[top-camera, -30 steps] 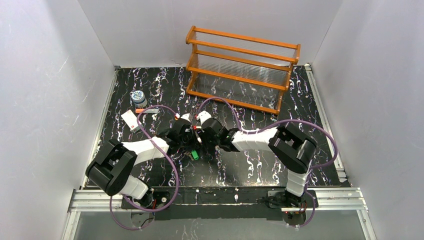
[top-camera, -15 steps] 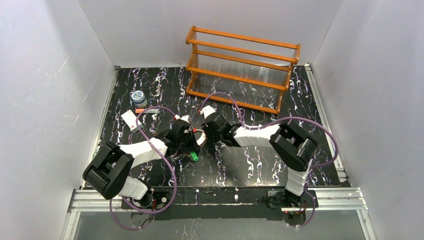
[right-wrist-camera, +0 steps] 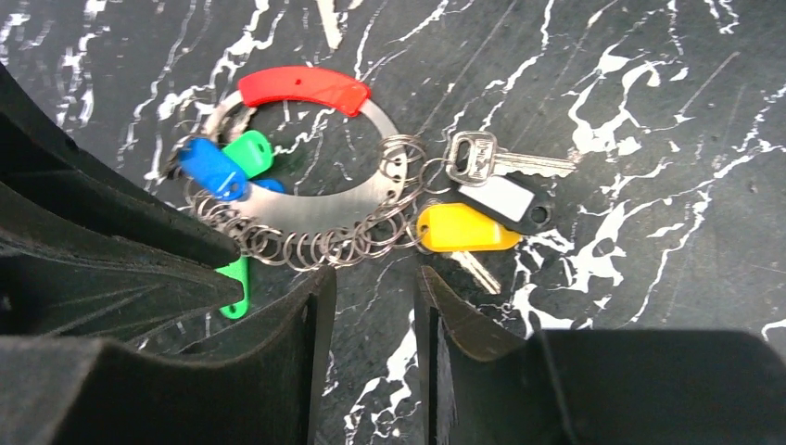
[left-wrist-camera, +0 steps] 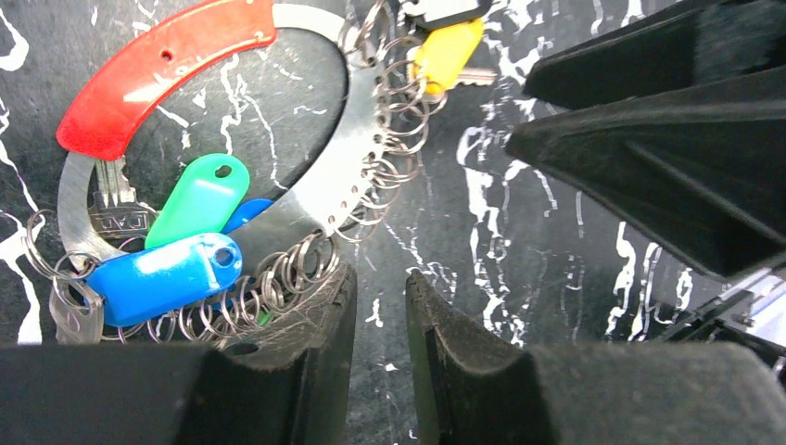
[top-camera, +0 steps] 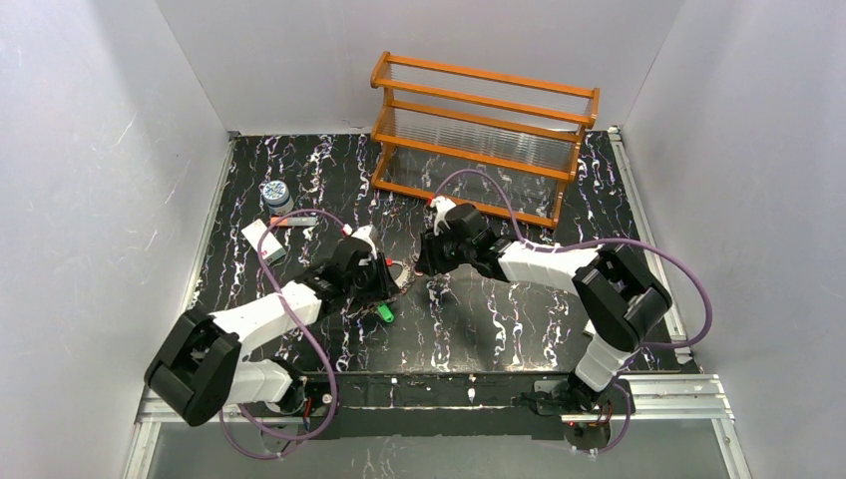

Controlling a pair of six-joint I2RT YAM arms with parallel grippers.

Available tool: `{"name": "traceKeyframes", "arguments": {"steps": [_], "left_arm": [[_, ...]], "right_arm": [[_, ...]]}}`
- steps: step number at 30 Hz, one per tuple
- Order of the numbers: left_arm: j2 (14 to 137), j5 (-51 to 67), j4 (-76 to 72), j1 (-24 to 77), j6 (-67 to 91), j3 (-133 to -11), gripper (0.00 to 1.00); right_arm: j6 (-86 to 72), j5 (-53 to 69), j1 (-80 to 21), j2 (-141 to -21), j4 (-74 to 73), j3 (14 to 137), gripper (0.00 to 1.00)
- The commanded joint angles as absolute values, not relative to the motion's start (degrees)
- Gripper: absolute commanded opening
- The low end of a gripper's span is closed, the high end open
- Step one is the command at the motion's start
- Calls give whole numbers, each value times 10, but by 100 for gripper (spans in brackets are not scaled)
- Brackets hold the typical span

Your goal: Put the keys on the keyring

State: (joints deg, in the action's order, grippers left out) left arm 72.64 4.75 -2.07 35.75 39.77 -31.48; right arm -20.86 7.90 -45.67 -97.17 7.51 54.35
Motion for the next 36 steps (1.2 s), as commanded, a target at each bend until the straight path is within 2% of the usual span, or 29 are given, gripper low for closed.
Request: {"name": "traceKeyframes", "arguments": {"steps": [1, 8, 14, 19, 23, 32, 36], "left_arm": [[675, 49, -19, 356, 386, -310, 26], [610, 36, -33, 356, 375, -299, 29], [535, 16, -42, 356, 353, -283, 29], [478, -8, -41, 356, 332, -271, 30], [447, -21, -34, 356, 320, -265, 30], [416, -18, -42, 356, 298, -251, 30], [418, -15, -48, 356, 299, -248, 30]], "right_arm": [[-233, 166, -450, -945, 112, 525, 45], [-179, 193, -459, -963, 119, 522, 47], [37, 148, -498, -954, 133, 524, 53], [239, 240, -500, -922, 283, 423, 59], [350, 280, -500, -932, 273, 420, 62], [402, 280, -500, -964, 286, 450, 55], [425, 285, -499, -989, 264, 478, 46]]}}
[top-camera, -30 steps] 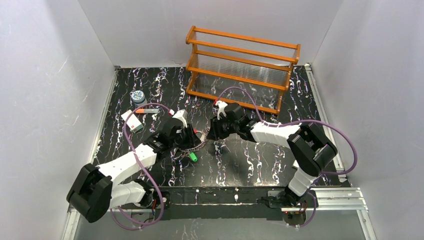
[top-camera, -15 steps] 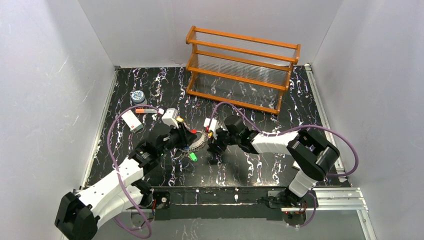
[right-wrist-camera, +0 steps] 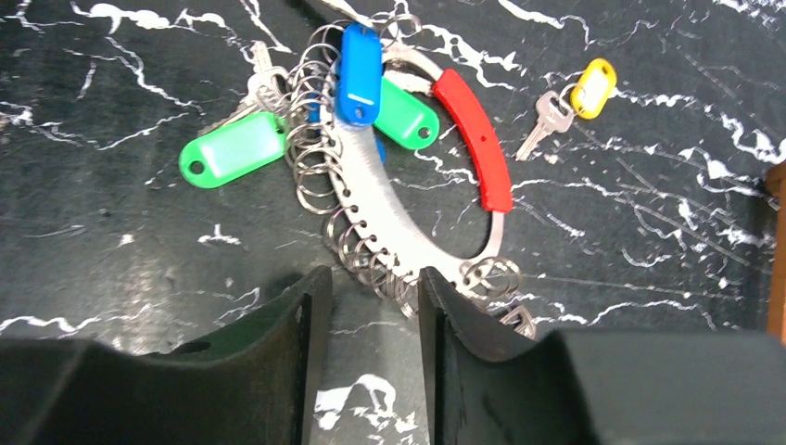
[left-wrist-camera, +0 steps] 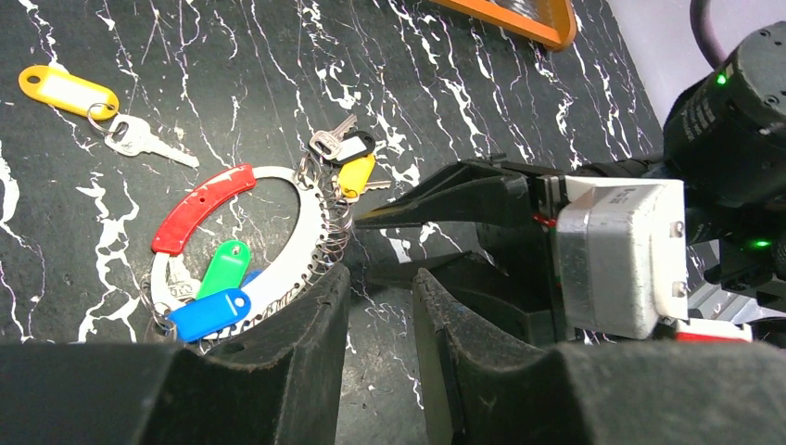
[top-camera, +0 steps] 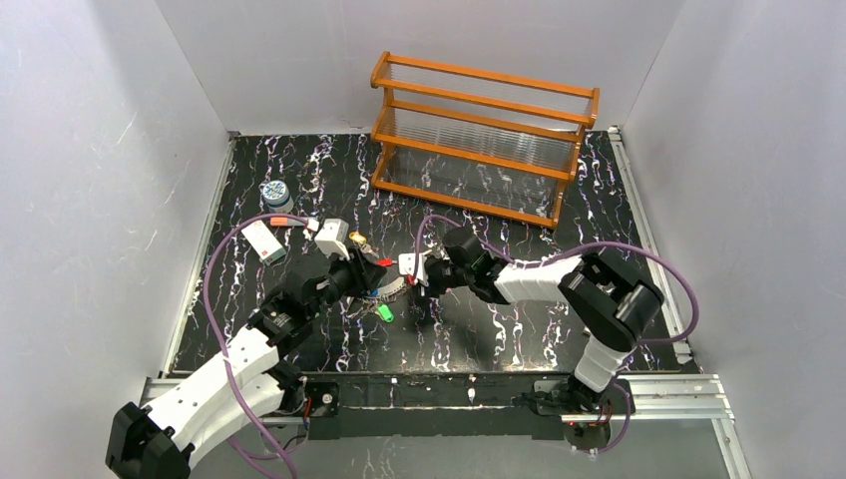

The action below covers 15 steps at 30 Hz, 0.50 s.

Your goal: Put the keys on the keyring

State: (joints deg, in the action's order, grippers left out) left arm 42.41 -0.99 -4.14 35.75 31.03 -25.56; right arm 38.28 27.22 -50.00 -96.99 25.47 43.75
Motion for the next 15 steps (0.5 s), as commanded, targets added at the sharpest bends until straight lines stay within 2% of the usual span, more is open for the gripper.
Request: {"name": "traceKeyframes", "arguments": {"steps": [1, 8, 15], "left_arm": [[418, -14, -48, 356, 300, -248, 30], [420, -14, -44, 356, 297, -249, 30], [420, -16, -42, 356, 296, -248, 30]], "right_arm": [[429, 287, -499, -995, 260, 484, 46], [449, 283, -497, -1026, 221, 519, 36], [453, 289, -497, -1032, 195, 529, 37]]}}
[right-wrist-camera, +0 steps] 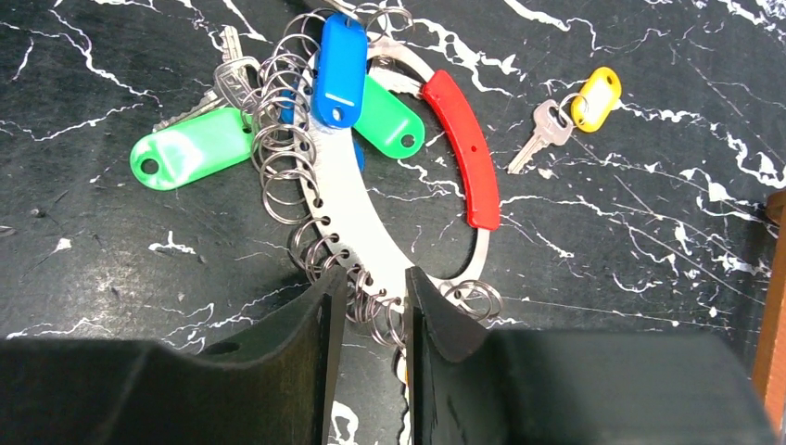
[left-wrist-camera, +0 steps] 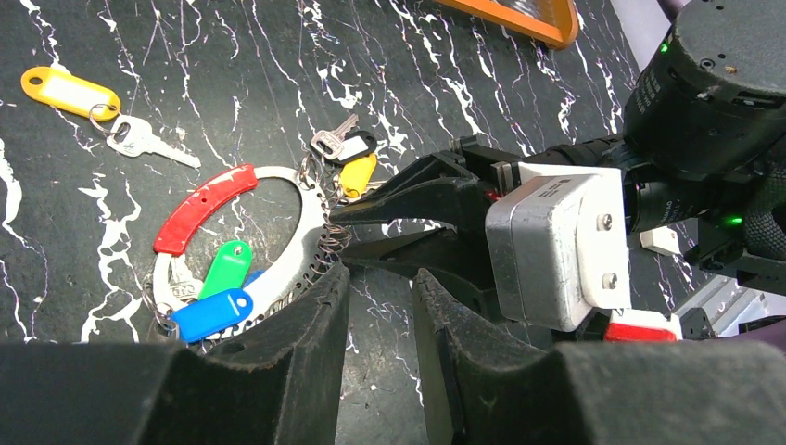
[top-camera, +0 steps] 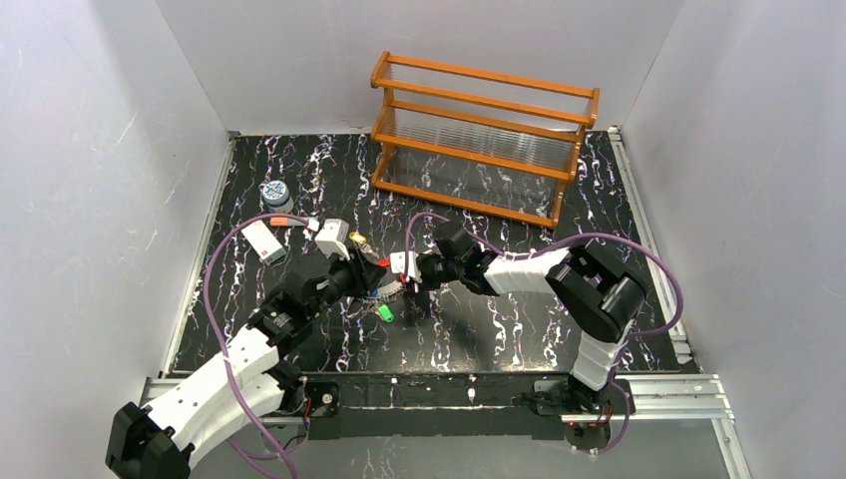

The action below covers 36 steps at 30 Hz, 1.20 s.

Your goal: Put the keys on the keyring

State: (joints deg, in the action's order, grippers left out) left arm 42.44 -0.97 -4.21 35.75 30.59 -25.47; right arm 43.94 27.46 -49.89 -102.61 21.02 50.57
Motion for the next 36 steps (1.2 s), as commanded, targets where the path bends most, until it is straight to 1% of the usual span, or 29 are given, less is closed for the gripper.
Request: {"name": "traceKeyframes", "arguments": {"steps": [1, 3, 7, 13, 14, 16, 18, 19, 22, 23, 25, 31, 36], "left_arm": [[421, -16, -43, 356, 297, -248, 30], [423, -15, -45, 356, 297, -247, 30], [425, -13, -45, 356, 296, -247, 30], [425, -13, -42, 356, 295, -249, 30], [423, -14, -41, 356, 295, -249, 30], [422, -15, -39, 356, 294, -251, 30], [420, -16, -36, 356, 292, -252, 30], [420, -16, -36, 356, 291, -253, 30], [420, -15, -36, 356, 291, -253, 30], [420, -15, -36, 356, 291, -254, 30], [420, -14, -35, 356, 290, -254, 30], [418, -14, -34, 356, 289, -254, 30], [414, -12, -31, 356, 286, -255, 30]], "right_arm": [[452, 290, -497, -1033, 193, 530, 38], [452, 284, -496, -1035, 185, 532, 40], [451, 273, -497, -1042, 176, 538, 41], [444, 258, -496, -1056, 166, 551, 38], [444, 257, -496, -1057, 165, 552, 37], [442, 252, -494, -1059, 165, 553, 30], [437, 252, -492, -1056, 165, 554, 19], [434, 253, -491, -1055, 164, 555, 17], [430, 253, -489, -1051, 165, 556, 16], [428, 254, -488, -1050, 163, 556, 14], [427, 258, -487, -1046, 158, 557, 1], [409, 265, -479, -1035, 153, 557, 1], [382, 300, -469, -1005, 159, 548, 1]]}}
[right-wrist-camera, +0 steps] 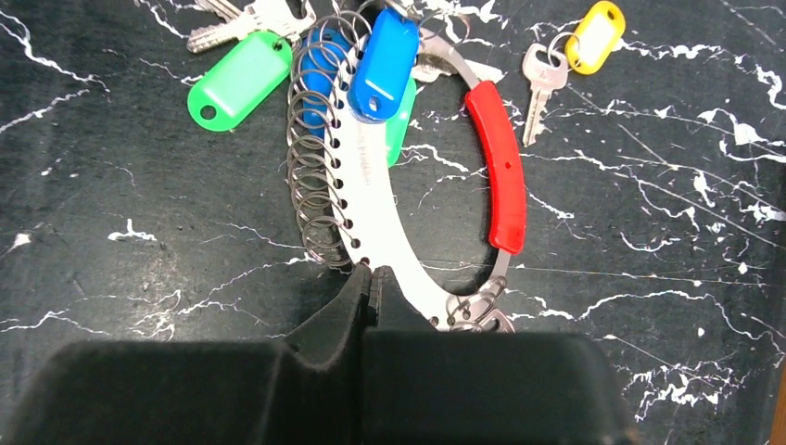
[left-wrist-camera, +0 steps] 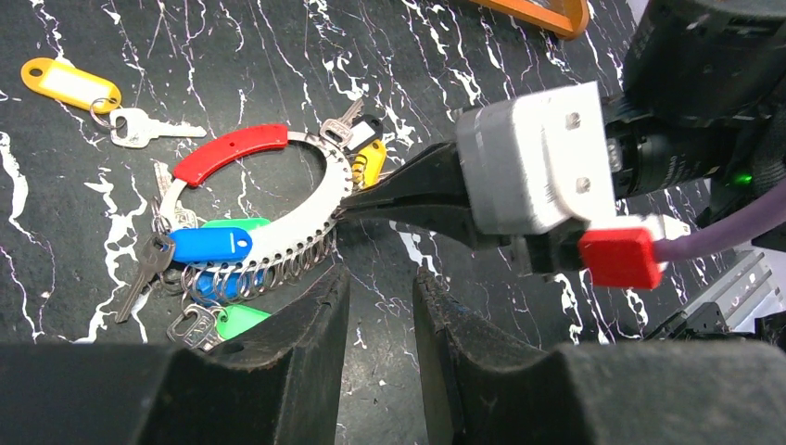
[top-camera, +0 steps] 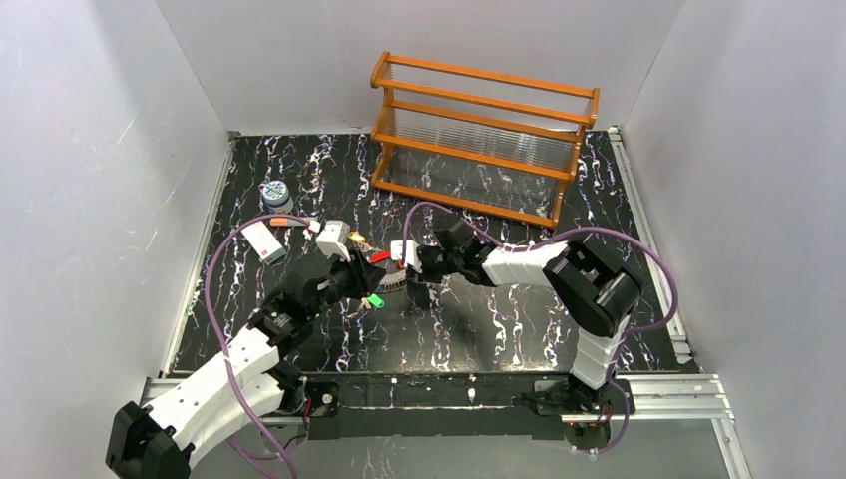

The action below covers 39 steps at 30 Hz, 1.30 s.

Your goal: Put the keys on the keyring

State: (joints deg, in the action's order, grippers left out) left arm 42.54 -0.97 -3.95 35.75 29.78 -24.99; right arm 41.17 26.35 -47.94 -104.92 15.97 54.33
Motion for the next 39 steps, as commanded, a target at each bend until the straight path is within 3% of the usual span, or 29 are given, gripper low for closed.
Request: {"name": "traceKeyframes", "arguments": {"steps": [1, 11, 26, 33, 39], "left_arm": [[413, -11, -31, 356, 285, -256, 30], [415, 66, -91, 356, 223, -246, 30], [455, 311, -374, 372, 162, -155, 30], [434, 262, -396, 449, 49, -111, 36], [447, 200, -402, 461, 23, -99, 35]], "right_arm": [[376, 308, -467, -991, 163, 542, 1], [285, 409, -435, -875, 232, 454, 1], [90, 470, -423, -743, 366, 337, 1], [51, 473, -423, -739, 376, 333, 1], [40, 484, -423, -745, 384, 336, 1]]}}
